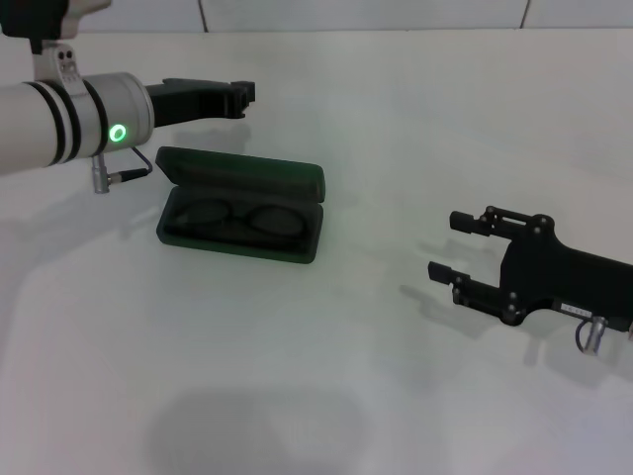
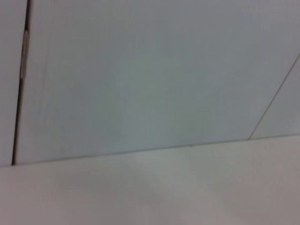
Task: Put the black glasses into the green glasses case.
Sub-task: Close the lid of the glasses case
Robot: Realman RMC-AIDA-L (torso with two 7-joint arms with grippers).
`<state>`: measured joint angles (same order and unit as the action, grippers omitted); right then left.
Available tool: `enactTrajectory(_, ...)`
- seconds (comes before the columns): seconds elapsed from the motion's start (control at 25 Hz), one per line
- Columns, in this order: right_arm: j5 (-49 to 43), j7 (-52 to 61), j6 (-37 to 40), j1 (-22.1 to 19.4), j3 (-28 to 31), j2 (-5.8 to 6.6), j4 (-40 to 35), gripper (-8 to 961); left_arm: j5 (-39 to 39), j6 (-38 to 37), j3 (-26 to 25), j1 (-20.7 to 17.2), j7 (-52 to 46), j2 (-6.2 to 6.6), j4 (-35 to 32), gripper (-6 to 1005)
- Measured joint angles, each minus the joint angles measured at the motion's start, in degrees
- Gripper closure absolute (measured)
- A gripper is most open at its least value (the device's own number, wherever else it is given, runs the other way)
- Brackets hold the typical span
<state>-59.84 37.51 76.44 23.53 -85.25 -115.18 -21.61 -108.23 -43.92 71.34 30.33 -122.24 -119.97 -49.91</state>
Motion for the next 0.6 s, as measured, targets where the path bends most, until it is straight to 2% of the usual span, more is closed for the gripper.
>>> enactTrajectory(0.6, -0.55, 2.27, 1.13, -1.18, 0.03, -0.05, 0.93, 199, -0.02, -0.58, 3.61, -0.24, -1.08, -0.06, -1.05, 977)
